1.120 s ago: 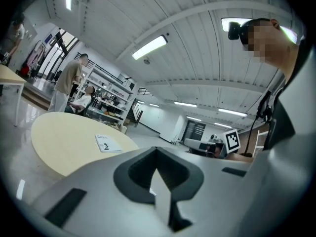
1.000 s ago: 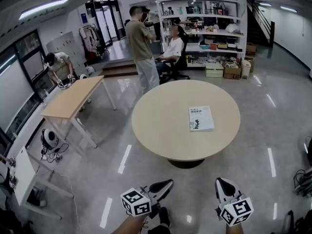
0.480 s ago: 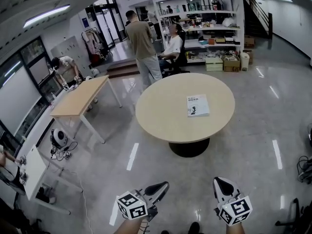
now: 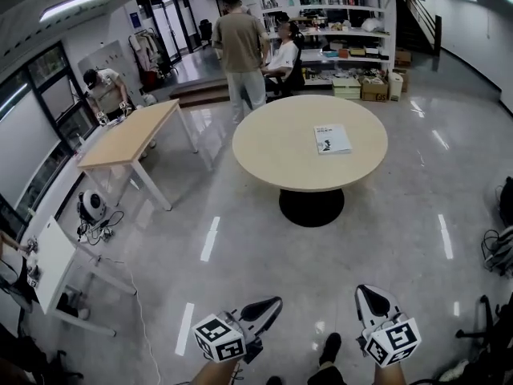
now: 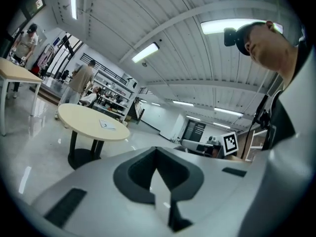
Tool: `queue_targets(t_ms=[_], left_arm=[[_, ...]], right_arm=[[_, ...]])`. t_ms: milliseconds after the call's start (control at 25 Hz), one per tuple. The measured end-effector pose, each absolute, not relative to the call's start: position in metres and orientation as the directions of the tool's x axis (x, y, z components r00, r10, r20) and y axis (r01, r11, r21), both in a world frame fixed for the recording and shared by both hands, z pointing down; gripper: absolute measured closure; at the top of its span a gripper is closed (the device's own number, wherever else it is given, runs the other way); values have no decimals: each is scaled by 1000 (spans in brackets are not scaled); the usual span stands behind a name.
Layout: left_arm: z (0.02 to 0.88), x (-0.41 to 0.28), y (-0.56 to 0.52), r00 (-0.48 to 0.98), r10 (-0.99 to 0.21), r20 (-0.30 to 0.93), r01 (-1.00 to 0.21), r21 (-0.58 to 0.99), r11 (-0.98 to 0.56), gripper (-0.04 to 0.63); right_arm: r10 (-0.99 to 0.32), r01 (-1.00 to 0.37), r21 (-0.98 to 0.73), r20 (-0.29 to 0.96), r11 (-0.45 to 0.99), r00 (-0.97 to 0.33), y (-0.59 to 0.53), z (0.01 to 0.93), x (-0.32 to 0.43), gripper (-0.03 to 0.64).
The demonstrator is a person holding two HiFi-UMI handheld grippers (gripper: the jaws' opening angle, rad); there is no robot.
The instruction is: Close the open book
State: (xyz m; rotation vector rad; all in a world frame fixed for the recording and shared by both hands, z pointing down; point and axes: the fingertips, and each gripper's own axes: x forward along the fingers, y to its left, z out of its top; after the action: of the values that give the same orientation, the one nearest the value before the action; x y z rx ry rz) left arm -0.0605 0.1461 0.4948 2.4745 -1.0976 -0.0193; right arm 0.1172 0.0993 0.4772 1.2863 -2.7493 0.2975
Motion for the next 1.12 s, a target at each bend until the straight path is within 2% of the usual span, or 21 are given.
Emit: queue_targets(t_ms=[360,680,1120], left_arm=[[472,-87,263,752,-648,118,-635,392,-666,606],[447,-71,323,757,-651,52,-621,366,-693,606],[443,22,426,697,-713,75,-686,359,-633,606]], right_arm=[[-793,-809,-130,161,573,-588,234,448,86,618],[-786,-799,-106,141,592,-602,302,431,97,618],[-740,-749,-98,113,656,-663,407,432,186,618]])
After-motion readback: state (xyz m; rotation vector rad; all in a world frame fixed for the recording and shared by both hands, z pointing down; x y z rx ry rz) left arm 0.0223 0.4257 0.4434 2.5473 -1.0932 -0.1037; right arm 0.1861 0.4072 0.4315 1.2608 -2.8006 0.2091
